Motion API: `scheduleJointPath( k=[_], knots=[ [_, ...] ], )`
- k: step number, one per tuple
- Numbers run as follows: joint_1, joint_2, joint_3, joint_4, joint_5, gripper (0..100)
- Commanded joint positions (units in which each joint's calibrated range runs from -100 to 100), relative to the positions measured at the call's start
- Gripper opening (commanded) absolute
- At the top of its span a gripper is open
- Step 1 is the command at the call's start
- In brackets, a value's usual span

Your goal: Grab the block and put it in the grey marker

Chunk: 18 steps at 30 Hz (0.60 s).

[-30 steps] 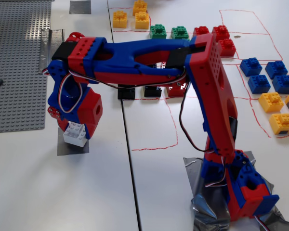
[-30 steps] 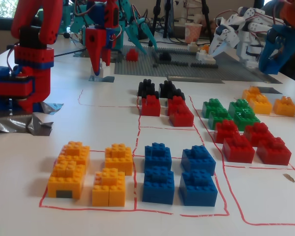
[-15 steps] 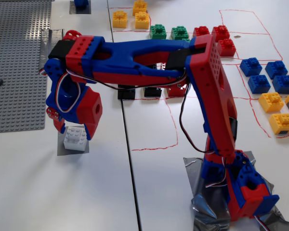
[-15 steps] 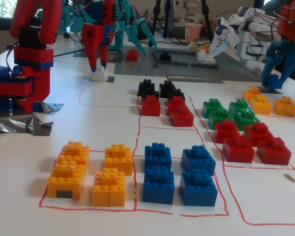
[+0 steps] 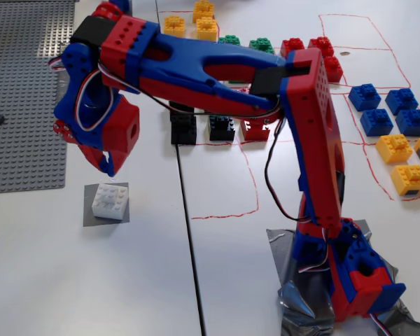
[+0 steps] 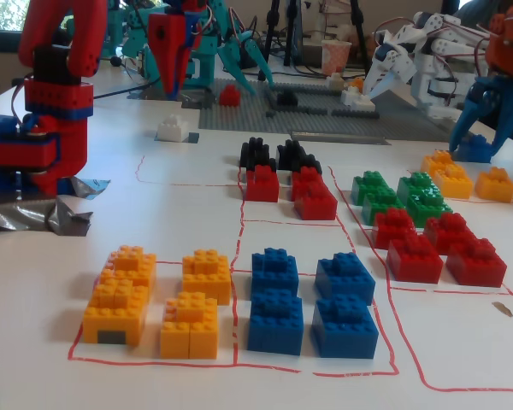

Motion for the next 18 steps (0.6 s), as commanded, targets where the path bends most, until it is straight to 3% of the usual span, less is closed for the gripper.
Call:
scheduleJointPath(
  k=[1,18],
  knots=[
    [1.4,-8.6,-5.1,1.5,0.6,0],
    [12.9,-21.2,-2.4,9.1,0.2,0]
  ],
)
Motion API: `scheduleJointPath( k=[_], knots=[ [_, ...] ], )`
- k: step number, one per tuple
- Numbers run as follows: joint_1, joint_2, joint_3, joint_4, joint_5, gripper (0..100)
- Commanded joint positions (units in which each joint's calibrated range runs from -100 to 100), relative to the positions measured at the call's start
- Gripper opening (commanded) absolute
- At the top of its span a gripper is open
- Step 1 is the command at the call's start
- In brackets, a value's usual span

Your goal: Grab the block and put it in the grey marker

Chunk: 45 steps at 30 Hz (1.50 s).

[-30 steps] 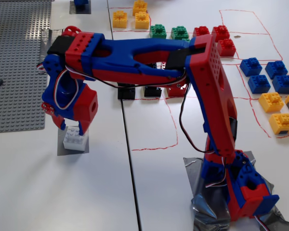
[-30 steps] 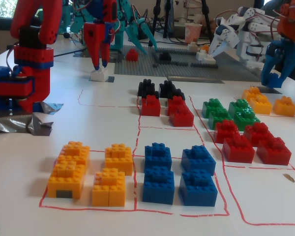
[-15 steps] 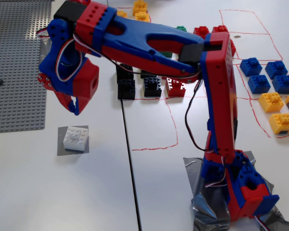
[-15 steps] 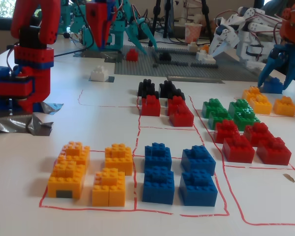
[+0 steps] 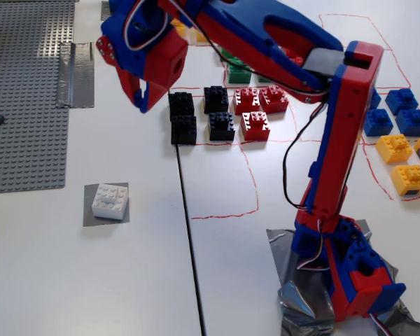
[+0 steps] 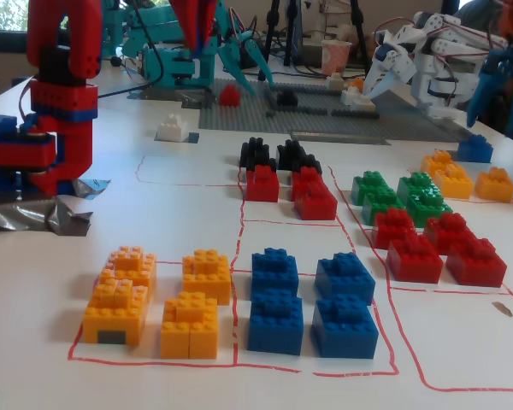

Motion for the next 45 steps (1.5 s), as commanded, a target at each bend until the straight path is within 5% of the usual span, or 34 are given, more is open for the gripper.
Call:
scheduleJointPath(
  k=[1,24,45],
  knots=[
    [3.5,-6.5,-1.8,1.7,0.0,0],
    [38.2,-21.7,18.8,-2.3,4.7,0],
    [45.1,-22.6,32.5,-10.3,3.9,0]
  ],
)
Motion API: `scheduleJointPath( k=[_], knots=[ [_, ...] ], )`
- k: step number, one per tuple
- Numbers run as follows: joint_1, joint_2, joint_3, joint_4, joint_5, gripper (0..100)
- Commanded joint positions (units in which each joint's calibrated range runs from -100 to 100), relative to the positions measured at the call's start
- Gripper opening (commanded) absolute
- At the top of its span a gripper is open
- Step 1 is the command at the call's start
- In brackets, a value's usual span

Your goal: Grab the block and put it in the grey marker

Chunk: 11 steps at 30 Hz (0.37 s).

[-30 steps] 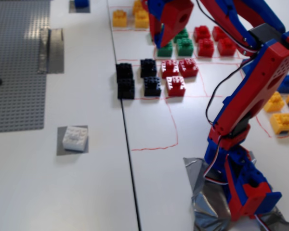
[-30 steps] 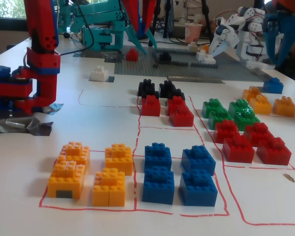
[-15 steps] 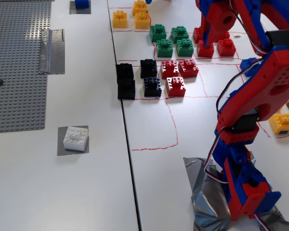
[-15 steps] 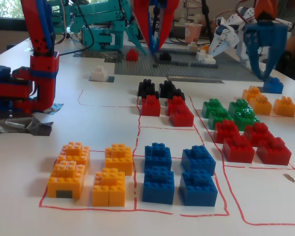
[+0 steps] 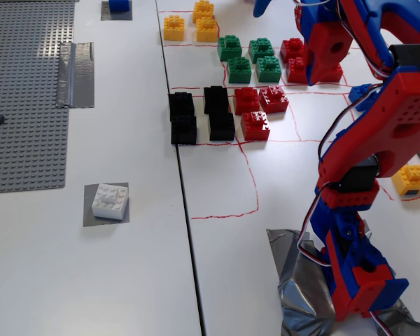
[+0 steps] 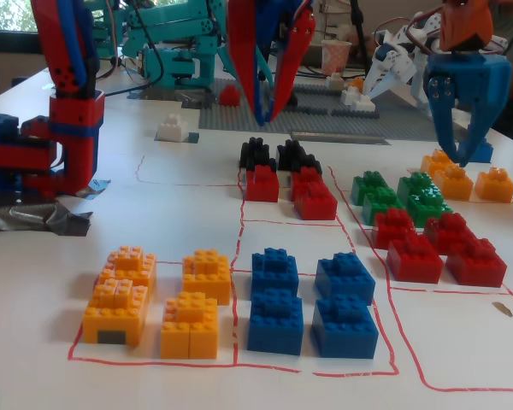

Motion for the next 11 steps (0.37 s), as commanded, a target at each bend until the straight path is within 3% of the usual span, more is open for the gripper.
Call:
scheduleJointPath(
  k=[1,11],
  knots=[
    [0.6,-3.8,-2.0,-1.0,-0.4,0],
    [1.6,-3.6,-1.5,-1.4,-0.1,0]
  ],
)
